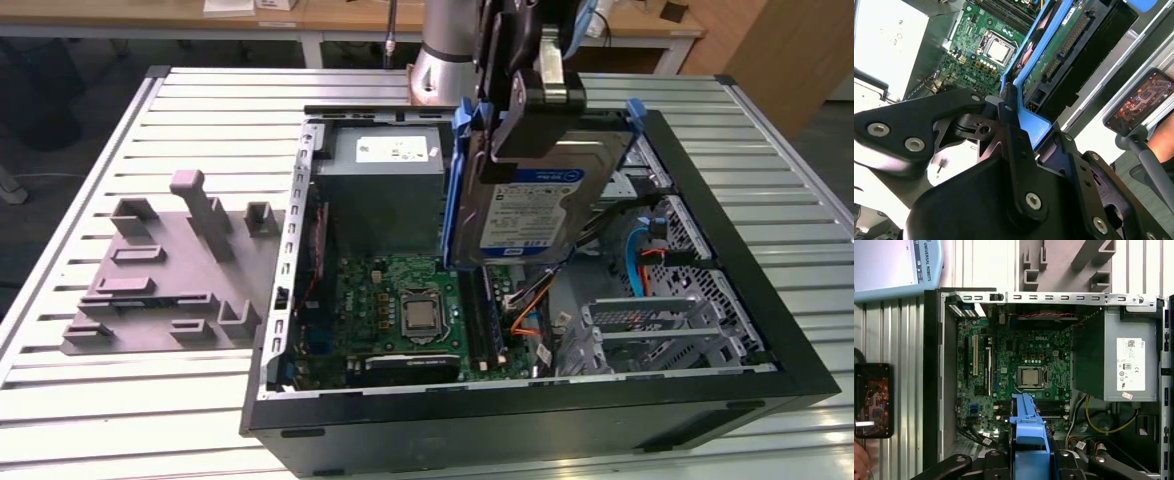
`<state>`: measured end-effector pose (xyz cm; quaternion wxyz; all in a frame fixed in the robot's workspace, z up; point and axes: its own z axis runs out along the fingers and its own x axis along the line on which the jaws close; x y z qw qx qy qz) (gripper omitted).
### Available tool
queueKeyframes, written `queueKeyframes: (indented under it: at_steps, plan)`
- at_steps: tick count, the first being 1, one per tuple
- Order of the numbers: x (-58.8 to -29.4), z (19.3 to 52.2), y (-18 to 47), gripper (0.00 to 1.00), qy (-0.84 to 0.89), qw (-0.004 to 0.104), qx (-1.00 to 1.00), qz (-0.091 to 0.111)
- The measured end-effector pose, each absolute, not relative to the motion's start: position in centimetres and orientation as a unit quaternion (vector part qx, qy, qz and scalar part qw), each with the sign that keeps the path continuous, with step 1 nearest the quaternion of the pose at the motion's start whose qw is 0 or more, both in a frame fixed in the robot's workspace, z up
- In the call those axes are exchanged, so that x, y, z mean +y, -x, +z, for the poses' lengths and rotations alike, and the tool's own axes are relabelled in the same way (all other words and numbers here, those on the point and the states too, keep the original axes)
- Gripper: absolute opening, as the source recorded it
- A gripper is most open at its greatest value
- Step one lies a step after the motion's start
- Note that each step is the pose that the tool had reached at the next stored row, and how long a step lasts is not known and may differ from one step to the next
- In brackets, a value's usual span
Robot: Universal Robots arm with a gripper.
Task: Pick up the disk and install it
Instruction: 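Insert the disk into the insertion slot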
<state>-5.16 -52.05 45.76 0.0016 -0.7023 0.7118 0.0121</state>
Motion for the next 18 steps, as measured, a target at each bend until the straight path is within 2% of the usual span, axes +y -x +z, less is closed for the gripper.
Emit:
queueKeyframes:
  at_steps: [18]
  plan:
    - [-52.83, 45.76, 5.17, 0.36, 0.702, 0.002, 0.712, 0.012]
